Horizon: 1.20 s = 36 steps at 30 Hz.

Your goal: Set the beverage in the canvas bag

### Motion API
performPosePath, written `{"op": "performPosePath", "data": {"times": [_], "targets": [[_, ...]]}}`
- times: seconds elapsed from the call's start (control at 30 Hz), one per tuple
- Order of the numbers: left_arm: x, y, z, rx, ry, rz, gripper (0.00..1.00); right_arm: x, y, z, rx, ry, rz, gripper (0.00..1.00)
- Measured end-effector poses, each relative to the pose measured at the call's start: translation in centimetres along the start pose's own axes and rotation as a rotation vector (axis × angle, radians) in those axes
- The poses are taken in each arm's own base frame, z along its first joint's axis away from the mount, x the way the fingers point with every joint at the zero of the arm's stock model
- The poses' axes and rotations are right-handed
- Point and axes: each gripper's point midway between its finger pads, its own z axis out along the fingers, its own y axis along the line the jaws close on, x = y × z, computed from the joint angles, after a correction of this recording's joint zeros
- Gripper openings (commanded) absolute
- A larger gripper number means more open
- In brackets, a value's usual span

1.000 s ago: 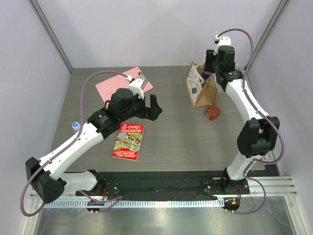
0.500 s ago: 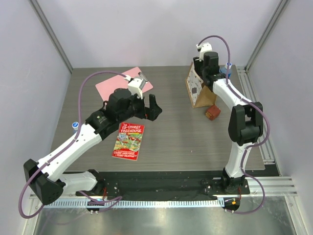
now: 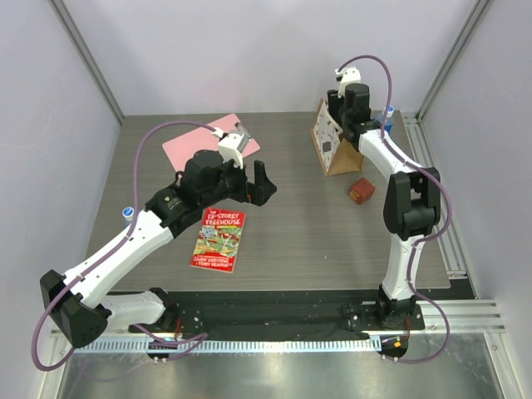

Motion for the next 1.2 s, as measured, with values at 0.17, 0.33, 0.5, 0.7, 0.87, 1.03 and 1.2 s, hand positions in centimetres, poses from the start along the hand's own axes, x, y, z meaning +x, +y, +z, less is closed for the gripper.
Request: {"op": "performPosePath", "data": {"times": [0.17, 0.33, 0.5, 0.7, 0.87, 1.03, 1.2], "targets": [[0.0, -0.1, 0.0, 0.005, 0.002, -0.001, 1.00, 0.3, 0.5, 0.8, -0.009, -0.008, 0.044, 0.01], [0.0, -0.1, 0.0, 0.006, 0.003, -0.003, 1.00, 1.2, 0.8, 1.9, -0.019, -0.015, 0.113, 0.02], [0.1, -0.2, 0.0, 0.011, 0.005, -0.005, 1.00, 1.8, 1.3, 3.0, -0.028, -0.043, 0.172, 0.06], [0.2, -0.2, 0.2, 0.010, 0.010, -0.008, 1.00, 2.2, 1.4, 4.5, -0.023, -0.067, 0.196, 0.36], [0.2, -0.2, 0.2, 0.009, 0.010, -0.011, 1.00, 3.0, 1.3, 5.2, -0.018, -0.059, 0.198, 0.50], [0.3, -0.2, 0.2, 0.009, 0.012, -0.016, 1.00, 2.8, 1.5, 5.2, -0.032, -0.062, 0.198, 0.57], [0.3, -0.2, 0.3, 0.008, 0.013, -0.018, 1.00, 2.7, 1.9, 5.2, -0.053, -0.064, 0.204, 0.66]]}}
